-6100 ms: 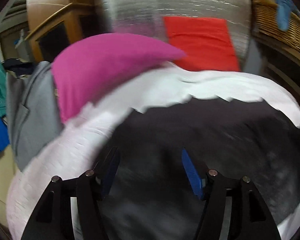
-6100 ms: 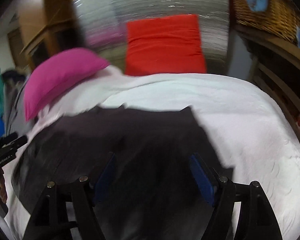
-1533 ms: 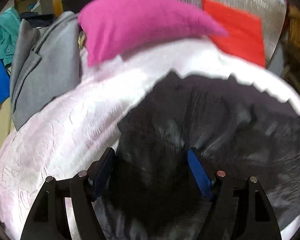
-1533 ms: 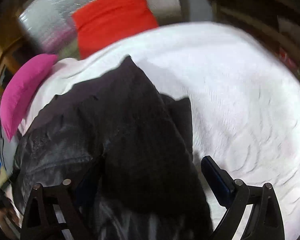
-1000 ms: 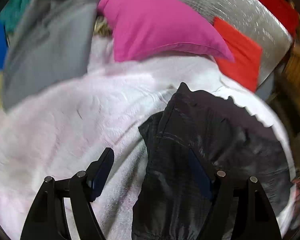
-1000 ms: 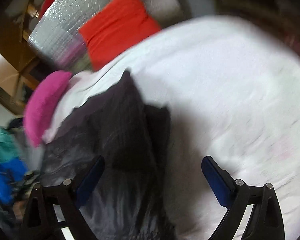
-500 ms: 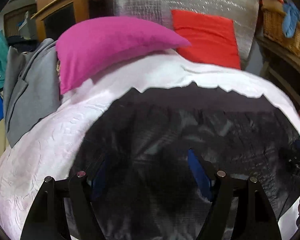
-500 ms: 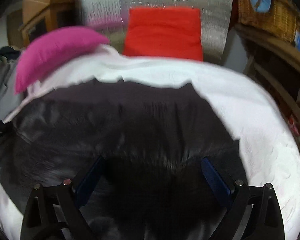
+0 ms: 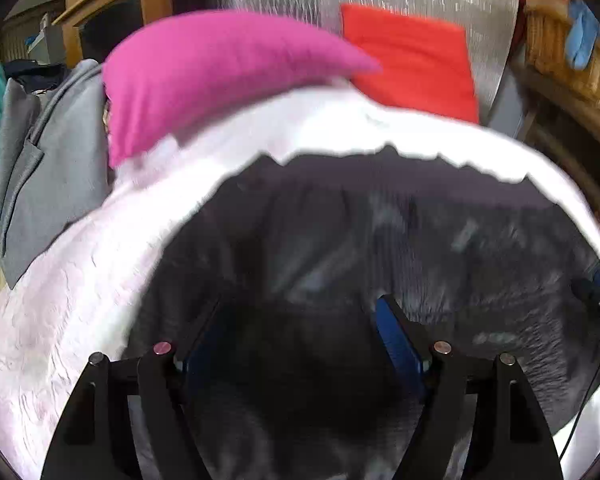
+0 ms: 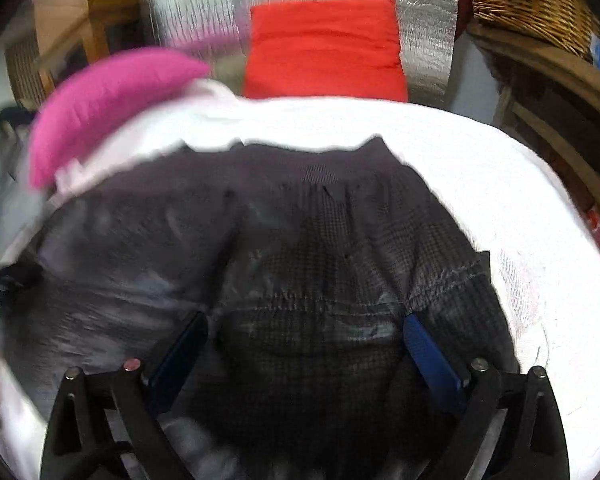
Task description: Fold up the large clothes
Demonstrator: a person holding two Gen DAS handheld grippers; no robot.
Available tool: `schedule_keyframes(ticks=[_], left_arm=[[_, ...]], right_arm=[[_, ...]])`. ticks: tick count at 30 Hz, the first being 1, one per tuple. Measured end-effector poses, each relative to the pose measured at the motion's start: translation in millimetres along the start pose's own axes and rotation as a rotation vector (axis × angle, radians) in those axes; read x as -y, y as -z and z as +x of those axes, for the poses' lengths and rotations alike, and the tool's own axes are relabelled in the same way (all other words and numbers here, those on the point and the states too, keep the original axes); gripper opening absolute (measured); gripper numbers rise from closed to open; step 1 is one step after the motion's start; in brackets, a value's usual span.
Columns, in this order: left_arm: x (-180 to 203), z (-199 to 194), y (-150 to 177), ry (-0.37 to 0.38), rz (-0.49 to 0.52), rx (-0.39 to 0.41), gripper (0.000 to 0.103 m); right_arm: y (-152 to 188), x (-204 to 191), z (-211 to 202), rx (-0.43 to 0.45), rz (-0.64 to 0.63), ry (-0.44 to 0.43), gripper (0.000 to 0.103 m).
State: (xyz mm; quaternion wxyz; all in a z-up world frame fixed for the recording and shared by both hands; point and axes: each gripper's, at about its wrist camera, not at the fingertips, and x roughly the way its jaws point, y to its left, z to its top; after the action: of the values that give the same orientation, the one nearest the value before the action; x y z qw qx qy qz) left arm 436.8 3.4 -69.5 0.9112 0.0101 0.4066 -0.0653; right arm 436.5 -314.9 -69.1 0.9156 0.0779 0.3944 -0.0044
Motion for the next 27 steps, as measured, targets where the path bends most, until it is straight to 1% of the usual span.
schedule_keyframes(ticks=[2,3,5,7,8,10,11,14,17,18,19,21,22,25,27], left_arm=[[-20.5,-7.0,-6.9,0.026,-0.036,0.028,0.077],[-36.2,-8.3,-10.7,0.040,-0.079,0.029,0.077],[-73.3,-3.3,-16.2,0.096,-0.181,-0.001,0.077],[-96.8,3.7,-16.2,0.122,-0.244,-0.034,0.077],[-109.9,9.6,-15.8,0.144,-0.271,-0.053,0.077],[-120.4,21.1,-14.3,0.196,-0.284,-0.096,0.077],[-123.4,27.8,-14.1,0.225,-0.286,-0.122,0.077],[-126.7,37.4,-12.5,0.297,-0.309,-0.154,0.077],[-122.5,44.6,-10.9,0.349,-0.313,-0.179,0.077],[-117.1,51.5,-10.2,0.353,-0.297,-0.206,0.077],[-111.9,57.5,-8.2,0.333,-0.273,-0.238,0.077],[-102.0,63.3,-4.5,0.290,-0.222,-0.258,0.077],[-98.6,63.7,-3.1,0.289,-0.208,-0.255,0.077],[-90.5,63.0,-1.4,0.273,-0.189,-0.241,0.077],[-85.2,63.2,-1.3,0.256,-0.169,-0.238,0.077]], right_arm=[[-6.5,24.1,-16.1,0.033,0.068,-0.026,0.100],[-9.7,41.1,-21.5,0.039,0.108,-0.032,0.100],[-12.8,74.0,-24.2,0.028,0.177,-0.022,0.100],[-9.8,111.3,-18.9,-0.008,0.271,-0.038,0.100],[-6.6,126.6,-13.3,-0.033,0.319,-0.074,0.100],[0.7,141.6,-3.2,-0.080,0.368,-0.141,0.100],[3.5,144.9,4.9,-0.109,0.378,-0.179,0.100],[3.7,139.3,19.1,-0.137,0.369,-0.263,0.100],[3.9,124.6,34.5,-0.183,0.340,-0.290,0.099],[5.3,120.0,39.7,-0.199,0.336,-0.299,0.094],[6.6,116.6,41.8,-0.209,0.336,-0.313,0.080],[5.8,109.3,45.0,-0.215,0.314,-0.324,0.068],[5.9,106.9,45.0,-0.215,0.299,-0.322,0.065],[7.4,105.3,48.8,-0.227,0.287,-0.305,0.065],[8.4,106.7,52.2,-0.233,0.306,-0.314,0.069]])
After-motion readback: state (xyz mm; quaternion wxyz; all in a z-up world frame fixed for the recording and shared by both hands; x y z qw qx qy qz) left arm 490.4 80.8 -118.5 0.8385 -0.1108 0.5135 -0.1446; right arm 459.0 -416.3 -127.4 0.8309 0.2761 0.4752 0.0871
